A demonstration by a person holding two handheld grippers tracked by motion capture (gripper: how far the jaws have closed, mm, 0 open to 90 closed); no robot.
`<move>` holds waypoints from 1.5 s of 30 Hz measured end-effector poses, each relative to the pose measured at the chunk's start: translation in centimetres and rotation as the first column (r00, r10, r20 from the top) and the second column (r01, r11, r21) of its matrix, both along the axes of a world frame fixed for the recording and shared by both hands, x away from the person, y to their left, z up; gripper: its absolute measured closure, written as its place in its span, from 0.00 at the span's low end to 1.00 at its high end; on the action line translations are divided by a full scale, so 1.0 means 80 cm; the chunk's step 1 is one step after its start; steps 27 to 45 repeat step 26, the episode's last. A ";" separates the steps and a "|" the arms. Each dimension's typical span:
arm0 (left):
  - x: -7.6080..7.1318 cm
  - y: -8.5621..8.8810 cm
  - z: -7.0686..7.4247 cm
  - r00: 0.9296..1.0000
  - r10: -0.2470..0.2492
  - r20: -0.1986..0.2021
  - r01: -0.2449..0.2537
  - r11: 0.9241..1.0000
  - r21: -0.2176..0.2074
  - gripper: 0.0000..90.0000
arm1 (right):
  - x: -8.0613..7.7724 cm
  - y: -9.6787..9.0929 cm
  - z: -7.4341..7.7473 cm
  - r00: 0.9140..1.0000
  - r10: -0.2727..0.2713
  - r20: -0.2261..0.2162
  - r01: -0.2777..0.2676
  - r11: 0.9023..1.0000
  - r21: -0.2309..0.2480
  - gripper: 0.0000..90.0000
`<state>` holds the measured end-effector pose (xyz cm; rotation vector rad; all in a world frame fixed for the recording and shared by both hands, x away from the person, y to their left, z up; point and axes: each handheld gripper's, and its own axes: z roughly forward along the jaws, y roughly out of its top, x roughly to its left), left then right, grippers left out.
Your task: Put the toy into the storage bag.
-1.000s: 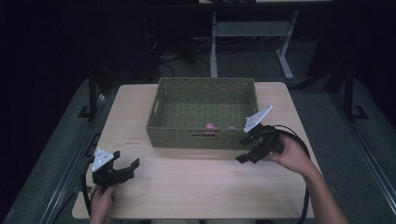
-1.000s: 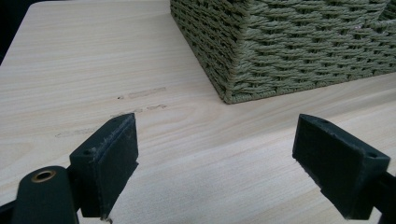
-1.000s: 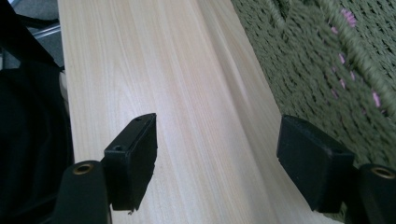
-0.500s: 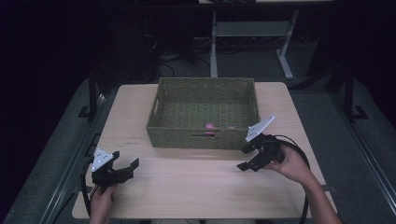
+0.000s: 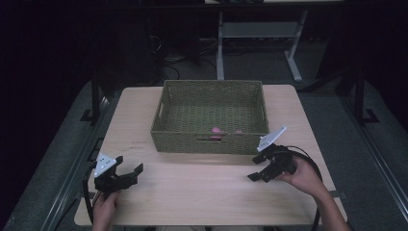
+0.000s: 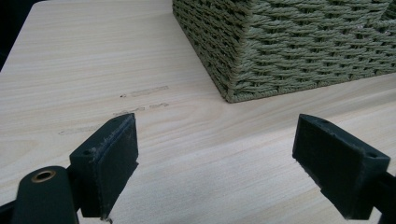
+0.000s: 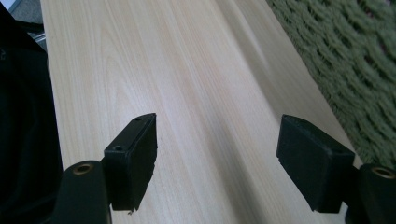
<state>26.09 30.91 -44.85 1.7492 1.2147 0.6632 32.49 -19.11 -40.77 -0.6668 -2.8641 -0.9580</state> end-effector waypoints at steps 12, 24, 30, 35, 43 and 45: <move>0.000 -0.001 0.000 1.000 0.000 0.002 0.000 1.000 0.002 0.15 | -0.009 -0.018 -0.011 0.999 -0.042 -0.014 0.042 0.999 0.009 0.31; 0.001 -0.002 0.000 1.000 -0.007 -0.001 0.007 1.000 0.006 0.15 | -0.027 -0.029 -0.022 0.997 -0.075 -0.017 0.075 0.997 0.029 0.31; 0.002 -0.002 0.000 1.000 -0.009 -0.001 0.009 1.000 0.005 0.15 | -0.030 -0.029 -0.025 0.997 -0.082 -0.006 0.083 0.996 0.033 0.30; 0.002 -0.002 0.000 1.000 -0.009 -0.001 0.009 1.000 0.005 0.15 | -0.030 -0.029 -0.025 0.997 -0.082 -0.006 0.083 0.996 0.033 0.30; 0.002 -0.002 0.000 1.000 -0.009 -0.001 0.009 1.000 0.005 0.15 | -0.030 -0.029 -0.025 0.997 -0.082 -0.006 0.083 0.996 0.033 0.30; 0.002 -0.002 0.000 1.000 -0.009 -0.001 0.009 1.000 0.005 0.15 | -0.030 -0.029 -0.025 0.997 -0.082 -0.006 0.083 0.996 0.033 0.30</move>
